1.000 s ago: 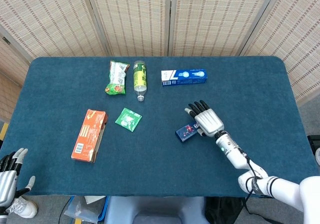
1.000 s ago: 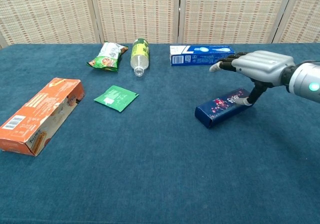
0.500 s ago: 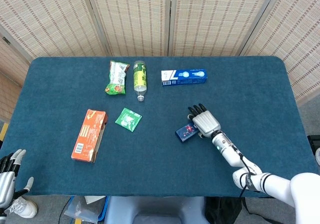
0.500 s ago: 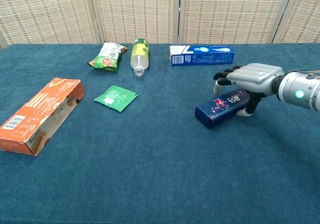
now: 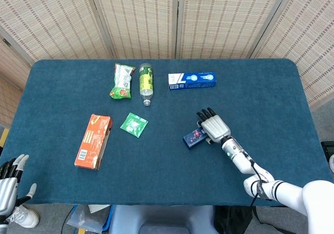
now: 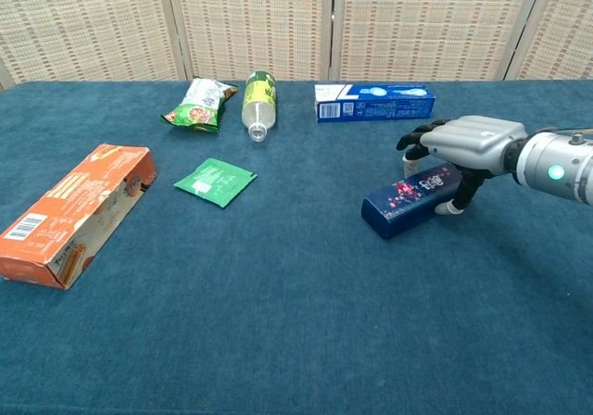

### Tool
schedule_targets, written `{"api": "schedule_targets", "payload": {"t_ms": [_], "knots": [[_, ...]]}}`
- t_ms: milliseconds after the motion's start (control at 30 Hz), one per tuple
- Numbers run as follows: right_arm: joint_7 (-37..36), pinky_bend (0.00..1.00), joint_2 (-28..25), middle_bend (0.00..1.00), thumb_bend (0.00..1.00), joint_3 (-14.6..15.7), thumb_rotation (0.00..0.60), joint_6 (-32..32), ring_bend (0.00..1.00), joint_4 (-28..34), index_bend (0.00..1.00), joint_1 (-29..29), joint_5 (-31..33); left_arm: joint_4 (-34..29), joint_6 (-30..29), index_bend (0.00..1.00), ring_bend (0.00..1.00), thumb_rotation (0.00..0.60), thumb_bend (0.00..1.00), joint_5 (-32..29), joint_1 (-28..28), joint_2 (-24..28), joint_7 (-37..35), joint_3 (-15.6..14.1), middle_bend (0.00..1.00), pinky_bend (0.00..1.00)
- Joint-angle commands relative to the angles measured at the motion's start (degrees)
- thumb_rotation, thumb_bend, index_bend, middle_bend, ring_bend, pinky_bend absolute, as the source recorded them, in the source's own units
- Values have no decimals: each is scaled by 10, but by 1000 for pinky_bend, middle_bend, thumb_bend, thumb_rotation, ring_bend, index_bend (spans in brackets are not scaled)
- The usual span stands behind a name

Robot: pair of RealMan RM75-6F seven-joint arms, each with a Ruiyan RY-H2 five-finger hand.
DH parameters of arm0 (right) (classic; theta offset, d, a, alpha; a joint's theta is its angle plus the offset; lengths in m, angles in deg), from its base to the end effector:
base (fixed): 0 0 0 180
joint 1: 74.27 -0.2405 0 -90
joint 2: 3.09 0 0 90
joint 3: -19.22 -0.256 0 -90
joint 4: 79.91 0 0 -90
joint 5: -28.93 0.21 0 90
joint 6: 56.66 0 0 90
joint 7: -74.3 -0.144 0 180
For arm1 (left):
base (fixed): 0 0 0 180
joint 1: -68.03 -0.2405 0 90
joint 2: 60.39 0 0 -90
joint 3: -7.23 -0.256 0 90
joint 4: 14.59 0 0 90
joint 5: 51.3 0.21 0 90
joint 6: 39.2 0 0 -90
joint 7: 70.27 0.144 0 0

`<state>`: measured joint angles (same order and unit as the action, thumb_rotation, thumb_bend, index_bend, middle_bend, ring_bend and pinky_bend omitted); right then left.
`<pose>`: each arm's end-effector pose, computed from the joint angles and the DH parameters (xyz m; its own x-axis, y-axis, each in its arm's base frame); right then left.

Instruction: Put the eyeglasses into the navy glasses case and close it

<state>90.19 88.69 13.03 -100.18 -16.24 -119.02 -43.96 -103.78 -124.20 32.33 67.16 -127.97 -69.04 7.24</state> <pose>-0.2069 -0.3786 -0.0295 0.7100 -0.2557 0.6562 -0.6866 -0.4586 0.5641 -0.3412 0.1374 0.1399 0.4022 0.0949 0.9106 0.9030 0.1228 -0.4116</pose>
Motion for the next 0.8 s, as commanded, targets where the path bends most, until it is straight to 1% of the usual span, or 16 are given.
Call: {"api": "schedule_targets", "payload": {"t_ms": [33, 133, 200, 367, 467, 600, 700, 800], "knots": [[-1, 0, -10, 11, 202, 0, 600, -19, 0, 13, 0, 9, -4, -2, 1, 0, 0, 600, 357, 1, 2, 0, 2, 1, 0, 0], [-7, 0, -28, 6, 202, 0, 600, -51, 0, 30, 0, 25, -9, -4, 0, 0, 0, 600, 357, 4, 5, 0, 3, 3, 0, 0], [-17, 0, -49, 5, 202, 1, 600, -81, 0, 54, 0, 44, -12, -5, -1, 0, 0, 600, 357, 6, 7, 0, 4, 5, 0, 0], [-21, 0, -105, 7, 207, 11, 600, -181, 0, 119, 0, 107, -28, -11, 0, 0, 0, 600, 357, 9, 15, 0, 11, 10, 0, 0], [-20, 0, -146, 25, 225, 23, 600, -256, 0, 167, 0, 157, -43, -17, 0, 0, 0, 600, 357, 13, 21, -2, 21, 15, 0, 0], [-18, 0, -197, 50, 229, 43, 600, -323, 0, 219, 0, 211, -61, -31, -1, 0, 0, 600, 357, 16, 30, -4, 39, 22, 0, 0], [-21, 0, -226, 50, 230, 58, 600, -368, 0, 246, 0, 249, -77, -41, -1, 0, 0, 600, 357, 21, 36, -6, 51, 25, 0, 0], [-28, 0, -240, 58, 231, 71, 600, -407, 0, 256, 1, 283, -92, -49, -2, 0, 0, 600, 357, 25, 43, -9, 62, 29, 0, 0]]}}
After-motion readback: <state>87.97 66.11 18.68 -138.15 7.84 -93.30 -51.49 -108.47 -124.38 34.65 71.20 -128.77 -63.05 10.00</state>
